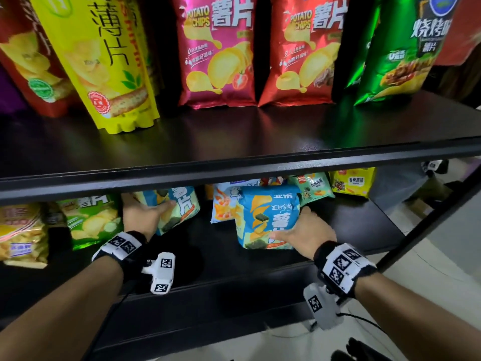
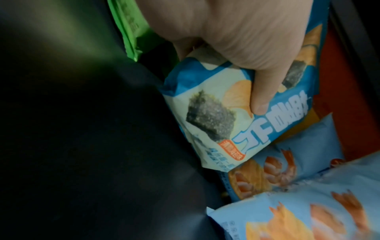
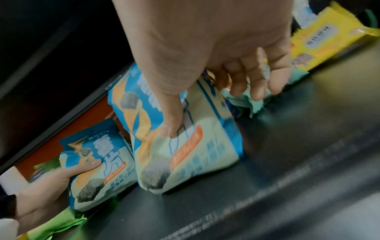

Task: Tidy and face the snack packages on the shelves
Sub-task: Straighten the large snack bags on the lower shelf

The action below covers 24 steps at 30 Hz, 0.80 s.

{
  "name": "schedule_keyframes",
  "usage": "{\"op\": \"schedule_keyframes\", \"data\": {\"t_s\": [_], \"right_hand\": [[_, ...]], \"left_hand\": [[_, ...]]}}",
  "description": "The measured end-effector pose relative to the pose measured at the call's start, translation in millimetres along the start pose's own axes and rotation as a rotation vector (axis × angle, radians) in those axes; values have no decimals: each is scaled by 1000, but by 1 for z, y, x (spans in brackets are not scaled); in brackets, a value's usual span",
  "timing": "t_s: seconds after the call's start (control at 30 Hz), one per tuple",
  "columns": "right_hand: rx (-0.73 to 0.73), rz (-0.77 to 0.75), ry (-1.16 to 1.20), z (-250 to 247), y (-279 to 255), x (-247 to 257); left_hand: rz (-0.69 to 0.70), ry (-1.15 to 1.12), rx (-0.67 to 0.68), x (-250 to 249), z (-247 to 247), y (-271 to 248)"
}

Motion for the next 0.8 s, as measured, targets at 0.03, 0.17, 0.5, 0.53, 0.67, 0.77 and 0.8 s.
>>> {"op": "schedule_keyframes", "data": {"t_s": [0.03, 0.17, 0.5, 0.53, 0.67, 0.77, 0.8], "right_hand": [[19, -34, -90, -7, 0, 5], [96, -90, -144, -25, -1, 17], [631, -327, 456, 12, -40, 99], [604, -371, 516, 17, -44, 114], [687, -409, 733, 38, -60, 163], [794, -384, 959, 48, -69, 176], [787, -399, 979, 48, -71, 177]], "left_hand": [[-25, -28, -5, -1, -6, -3], [-58, -123, -34, -2, -27, -21], [-255, -334, 151, -1, -78, -85], [-276, -337, 183, -4, -80, -90], [-261, -422, 412, -24, -77, -108], [-254, -540, 472, -41, -78, -114], [-268, -581, 436, -47, -80, -116]]}}
Point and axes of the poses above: each hand's wrist, its own y-axis towards the middle knuckle, its own z-axis out of the palm, x = y × z, the point moved 5 cm from there along y, towards the middle knuckle, and after that the axes turned 7 degrees about -x, right-handed, at the moved point
